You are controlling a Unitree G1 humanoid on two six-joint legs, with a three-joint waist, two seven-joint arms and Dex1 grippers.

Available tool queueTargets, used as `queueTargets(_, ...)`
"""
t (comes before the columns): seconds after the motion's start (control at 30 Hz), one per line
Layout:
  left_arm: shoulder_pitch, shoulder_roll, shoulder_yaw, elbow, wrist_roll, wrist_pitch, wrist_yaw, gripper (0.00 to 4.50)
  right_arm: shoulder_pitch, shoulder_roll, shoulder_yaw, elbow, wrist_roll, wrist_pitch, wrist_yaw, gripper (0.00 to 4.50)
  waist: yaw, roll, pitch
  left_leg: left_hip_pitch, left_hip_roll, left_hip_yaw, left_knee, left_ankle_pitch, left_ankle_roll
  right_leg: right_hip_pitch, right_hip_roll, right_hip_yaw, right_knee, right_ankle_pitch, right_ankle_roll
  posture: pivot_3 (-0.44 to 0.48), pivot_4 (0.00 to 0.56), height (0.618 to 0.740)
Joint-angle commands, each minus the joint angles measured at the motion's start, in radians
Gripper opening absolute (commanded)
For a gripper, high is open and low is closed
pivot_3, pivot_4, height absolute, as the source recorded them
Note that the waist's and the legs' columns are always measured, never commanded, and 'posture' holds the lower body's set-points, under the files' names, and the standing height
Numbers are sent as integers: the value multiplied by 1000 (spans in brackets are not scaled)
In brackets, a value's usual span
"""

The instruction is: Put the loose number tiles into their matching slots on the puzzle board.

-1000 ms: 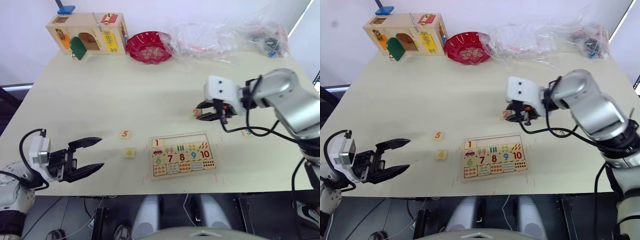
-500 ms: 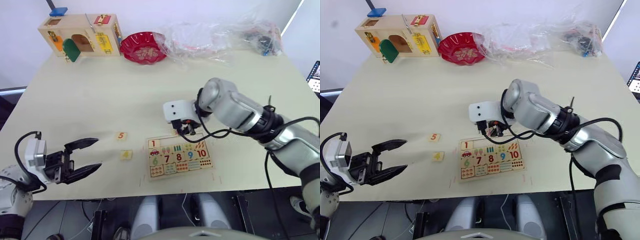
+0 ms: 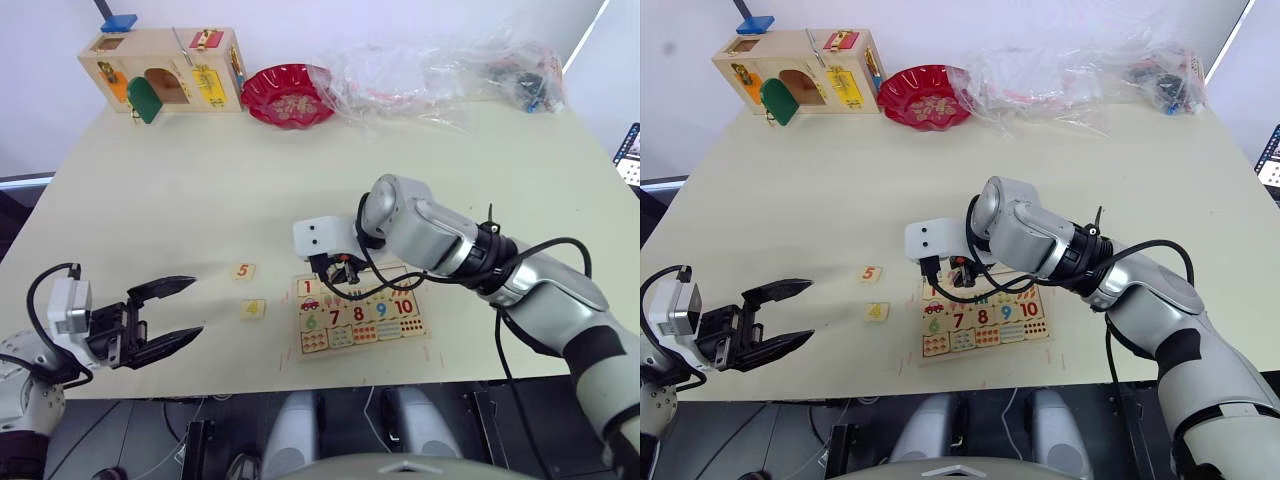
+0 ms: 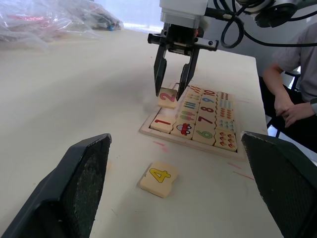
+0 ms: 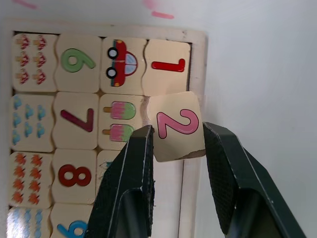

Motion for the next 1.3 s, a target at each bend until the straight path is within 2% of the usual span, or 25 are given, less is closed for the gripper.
queueTargets(0.03, 1, 11, 29, 4, -2, -9, -29, 4500, 2, 16, -9, -9, 0, 22, -11, 930, 0, 0, 0, 0, 0, 0, 0, 0, 0, 0, 0, 0, 0, 0, 0, 0, 150, 740)
queueTargets(1.3, 14, 7, 33, -8, 1, -1, -29, 4500, 32, 47, 11, 24, -1, 65, -51, 930, -3, 0, 0, 1, 0, 0, 0, 0, 0, 0, 0, 0, 0, 0, 0, 0, 150, 740)
